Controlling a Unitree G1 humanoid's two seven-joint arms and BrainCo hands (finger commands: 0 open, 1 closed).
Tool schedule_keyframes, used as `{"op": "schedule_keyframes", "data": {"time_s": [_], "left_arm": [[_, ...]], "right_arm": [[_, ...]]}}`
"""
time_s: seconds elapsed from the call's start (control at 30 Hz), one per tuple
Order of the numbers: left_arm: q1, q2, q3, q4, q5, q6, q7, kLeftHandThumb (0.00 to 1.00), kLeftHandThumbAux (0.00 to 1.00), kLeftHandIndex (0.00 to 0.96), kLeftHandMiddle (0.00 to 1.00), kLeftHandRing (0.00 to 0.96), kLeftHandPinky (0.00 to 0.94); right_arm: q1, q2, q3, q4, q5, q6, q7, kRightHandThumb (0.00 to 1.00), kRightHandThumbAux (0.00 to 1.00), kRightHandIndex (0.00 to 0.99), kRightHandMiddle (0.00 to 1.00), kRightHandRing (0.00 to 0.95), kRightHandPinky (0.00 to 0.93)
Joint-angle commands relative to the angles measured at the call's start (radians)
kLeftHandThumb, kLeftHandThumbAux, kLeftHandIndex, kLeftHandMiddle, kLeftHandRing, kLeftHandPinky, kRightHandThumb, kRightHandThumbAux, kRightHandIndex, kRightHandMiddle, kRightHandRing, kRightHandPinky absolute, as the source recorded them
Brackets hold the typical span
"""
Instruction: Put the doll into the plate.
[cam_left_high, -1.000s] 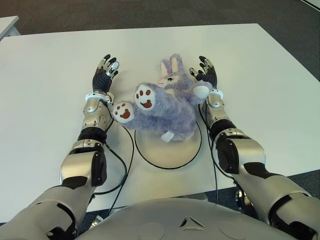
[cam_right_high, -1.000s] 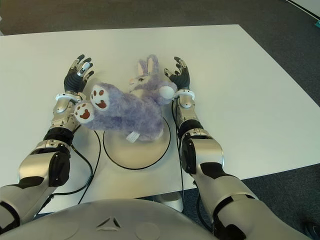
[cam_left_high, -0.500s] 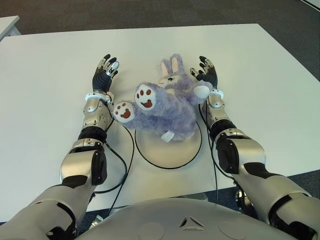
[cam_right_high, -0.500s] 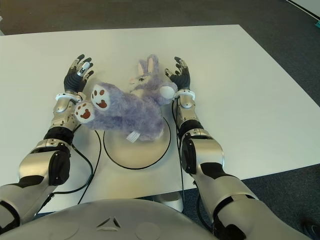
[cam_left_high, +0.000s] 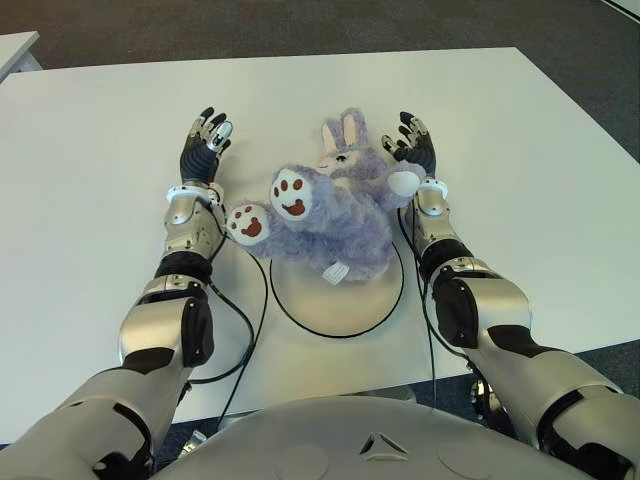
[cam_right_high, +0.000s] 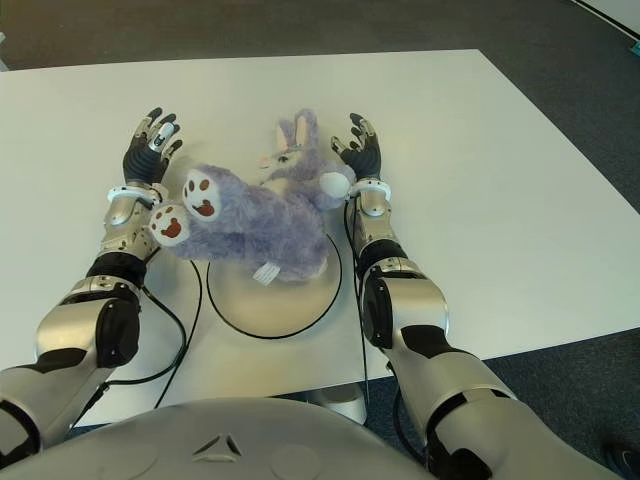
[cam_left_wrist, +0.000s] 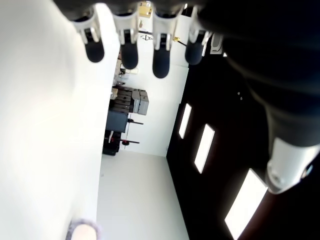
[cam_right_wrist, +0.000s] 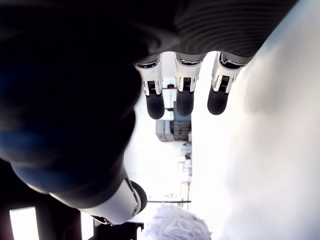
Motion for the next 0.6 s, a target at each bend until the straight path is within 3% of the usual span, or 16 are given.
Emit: {"op": "schedule_keyframes", "data": {"time_s": [0.03,0.6], "left_arm": [[0.03,-0.005,0.009,0.043,-0.004,0.019,0.013,0.0,0.627,0.107,0.143,0.097,0.07],[0.024,-0.003,0.018,0.052,-0.019,0.021,0.001,0.0,0.631,0.114,0.144,0.097,0.061]], "right_arm": [[0.097,0.018,-0.001,0.054,0.01,0.04,0.003,0.454,0.885,0.142,0.095,0.062,0.088],[0.097,0.019,0.0,0.054,0.013,0.039,0.002,0.445,0.9,0.145,0.092,0.06,0.083]]}}
